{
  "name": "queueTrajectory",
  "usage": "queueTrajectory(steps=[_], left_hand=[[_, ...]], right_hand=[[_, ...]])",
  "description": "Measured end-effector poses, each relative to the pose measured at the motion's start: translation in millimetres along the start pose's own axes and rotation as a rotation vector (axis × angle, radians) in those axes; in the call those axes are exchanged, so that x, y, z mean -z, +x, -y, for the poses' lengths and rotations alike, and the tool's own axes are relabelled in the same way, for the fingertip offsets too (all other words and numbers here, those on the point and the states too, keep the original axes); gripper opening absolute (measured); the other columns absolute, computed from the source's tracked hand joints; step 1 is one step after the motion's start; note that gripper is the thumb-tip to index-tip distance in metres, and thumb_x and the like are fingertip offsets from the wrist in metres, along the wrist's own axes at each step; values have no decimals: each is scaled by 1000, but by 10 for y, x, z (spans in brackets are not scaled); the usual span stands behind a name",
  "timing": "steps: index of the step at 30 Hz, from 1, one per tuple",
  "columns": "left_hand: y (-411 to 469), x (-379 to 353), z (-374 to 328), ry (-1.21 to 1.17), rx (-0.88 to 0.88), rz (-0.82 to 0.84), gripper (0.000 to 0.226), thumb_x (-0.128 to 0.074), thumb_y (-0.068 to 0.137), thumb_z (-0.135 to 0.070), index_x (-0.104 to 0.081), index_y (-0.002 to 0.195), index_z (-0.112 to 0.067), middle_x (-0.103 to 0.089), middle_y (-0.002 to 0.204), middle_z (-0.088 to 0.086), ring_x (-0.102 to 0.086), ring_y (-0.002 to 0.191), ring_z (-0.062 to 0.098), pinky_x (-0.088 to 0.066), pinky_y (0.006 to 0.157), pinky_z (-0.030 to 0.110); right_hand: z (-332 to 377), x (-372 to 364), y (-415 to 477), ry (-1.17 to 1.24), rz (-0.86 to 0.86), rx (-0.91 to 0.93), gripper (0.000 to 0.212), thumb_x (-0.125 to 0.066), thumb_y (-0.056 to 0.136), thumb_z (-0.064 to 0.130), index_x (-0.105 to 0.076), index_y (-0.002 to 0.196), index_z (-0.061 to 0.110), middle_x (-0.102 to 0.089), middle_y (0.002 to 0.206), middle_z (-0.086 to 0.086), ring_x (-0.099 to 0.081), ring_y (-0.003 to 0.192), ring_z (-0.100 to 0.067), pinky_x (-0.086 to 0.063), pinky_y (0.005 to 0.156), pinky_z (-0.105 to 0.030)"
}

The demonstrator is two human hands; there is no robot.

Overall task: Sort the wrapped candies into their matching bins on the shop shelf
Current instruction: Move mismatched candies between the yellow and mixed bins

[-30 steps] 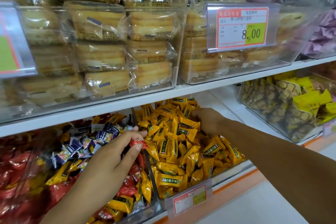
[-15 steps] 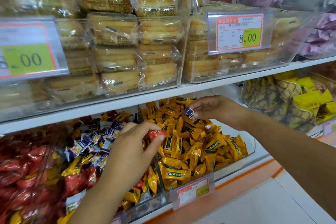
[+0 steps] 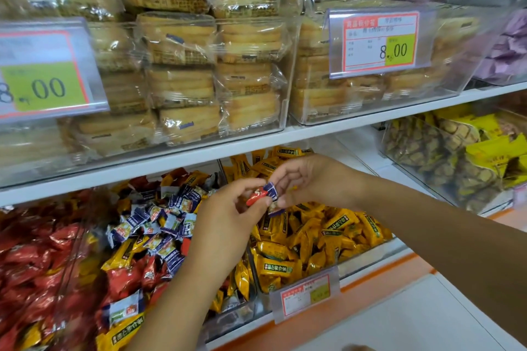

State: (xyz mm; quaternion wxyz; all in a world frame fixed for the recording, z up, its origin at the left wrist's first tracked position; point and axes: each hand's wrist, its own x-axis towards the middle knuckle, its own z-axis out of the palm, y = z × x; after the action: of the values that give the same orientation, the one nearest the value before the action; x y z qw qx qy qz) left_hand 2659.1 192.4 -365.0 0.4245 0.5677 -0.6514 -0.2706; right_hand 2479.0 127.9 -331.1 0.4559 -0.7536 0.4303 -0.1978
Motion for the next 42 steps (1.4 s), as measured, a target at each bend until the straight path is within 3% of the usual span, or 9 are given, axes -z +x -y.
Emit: queueTrajectory(steps=[4,7,9,14,18,24,33,38,42], left_hand=[[9,14,60,-37,30,-29,12,-68,85,-27,-66,88,-38,-67,81,-13,-58,66,-2,-39,55,11],[3,63,91,-1,10,-25,11,-66,86,-28,-65,85,-39,-66,81,-17,-59,71,1,-40,57,12],[-6,114,118,30,6,-30,12,-64,87,-29,-64,83,-40,-65,76,-15,-59,66,5,-41,54,15],[-15,149,224,107,24,-12,8,-60,89,-34,-57,88,-42,-66,77,-5,-63,68,12,-51,66,40],[6,136,235,103,37,-6,4,-59,89,-35,-57,88,-39,-64,76,-5,-61,65,12,-50,69,42],[0,132,223,111,47,-7,4,-58,88,-38,-56,91,-36,-66,79,-7,-62,70,14,-52,70,43],[-5,171,186,105,59,24,5,-55,88,-41,-55,93,-39,-69,85,2,-64,74,26,-54,72,51],[4,168,192,97,64,23,4,-57,89,-40,-55,92,-41,-69,85,-1,-64,69,19,-54,69,48],[-4,163,197,92,54,15,3,-57,89,-38,-55,89,-41,-68,81,-7,-63,67,16,-54,69,47]], right_hand=[[-27,259,-5,55,-82,-63,28,-73,82,14,-64,107,21,-73,100,4,-67,98,-10,-47,95,-25],[-109,601,53,-353,-216,-241,24,-63,91,27,-67,113,19,-68,113,2,-62,106,-15,-49,93,-24],[-213,653,117,-535,-102,-428,29,-54,96,26,-63,123,18,-61,122,-1,-58,104,-16,-50,90,-26],[-545,273,202,-372,190,-602,102,-67,74,64,-2,150,41,-8,161,4,-17,145,-24,-27,114,-44],[-592,-6,183,-483,141,-377,112,-70,74,60,16,145,49,-14,159,-3,-26,142,-27,-32,111,-37],[-657,-151,256,-784,-49,-217,92,-76,70,48,-18,142,49,-36,133,-10,-45,119,-36,-46,94,-46],[-538,554,423,-570,-280,-275,60,-75,77,21,-48,130,18,-55,127,-5,-55,102,-20,-49,85,-31],[-215,776,242,-391,-97,-386,83,-76,78,37,-30,147,27,-35,149,-1,-47,125,-25,-51,93,-41],[-28,524,-46,-665,226,-289,74,-68,76,60,-32,140,49,-22,156,9,-24,142,-16,-27,112,-37]])
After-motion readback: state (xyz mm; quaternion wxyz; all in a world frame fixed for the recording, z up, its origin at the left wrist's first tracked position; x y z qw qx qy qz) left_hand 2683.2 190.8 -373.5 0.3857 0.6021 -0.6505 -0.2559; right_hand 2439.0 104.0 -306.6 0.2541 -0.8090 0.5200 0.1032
